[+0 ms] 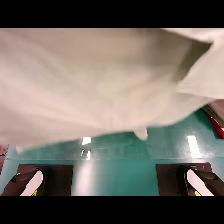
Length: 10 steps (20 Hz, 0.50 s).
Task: Fold the shirts.
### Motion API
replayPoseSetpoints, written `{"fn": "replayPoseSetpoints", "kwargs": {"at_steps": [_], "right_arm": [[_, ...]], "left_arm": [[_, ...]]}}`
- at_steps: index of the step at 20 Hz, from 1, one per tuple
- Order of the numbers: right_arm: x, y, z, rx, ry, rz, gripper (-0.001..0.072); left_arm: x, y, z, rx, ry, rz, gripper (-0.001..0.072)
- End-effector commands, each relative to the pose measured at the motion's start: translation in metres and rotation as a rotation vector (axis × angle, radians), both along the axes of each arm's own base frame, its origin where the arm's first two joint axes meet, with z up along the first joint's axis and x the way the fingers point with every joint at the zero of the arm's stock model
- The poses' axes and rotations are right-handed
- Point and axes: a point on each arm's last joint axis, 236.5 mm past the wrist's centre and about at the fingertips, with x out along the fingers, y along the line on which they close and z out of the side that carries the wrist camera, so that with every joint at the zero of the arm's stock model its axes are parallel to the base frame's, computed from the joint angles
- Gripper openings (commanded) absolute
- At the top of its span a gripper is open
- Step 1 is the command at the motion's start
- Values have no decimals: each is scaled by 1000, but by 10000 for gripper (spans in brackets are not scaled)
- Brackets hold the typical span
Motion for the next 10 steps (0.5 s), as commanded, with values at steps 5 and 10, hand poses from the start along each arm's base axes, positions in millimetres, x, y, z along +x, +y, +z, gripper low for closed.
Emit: {"fn": "replayPoseSetpoints", "kwargs": {"at_steps": [5, 10], "right_arm": [[115, -16, -260, 125, 927, 63, 11], [193, 5, -375, 177, 1021, 69, 11]], "left_arm": [[153, 22, -296, -74, 975, -134, 24], [223, 40, -438, -218, 1248, -113, 25]]}}
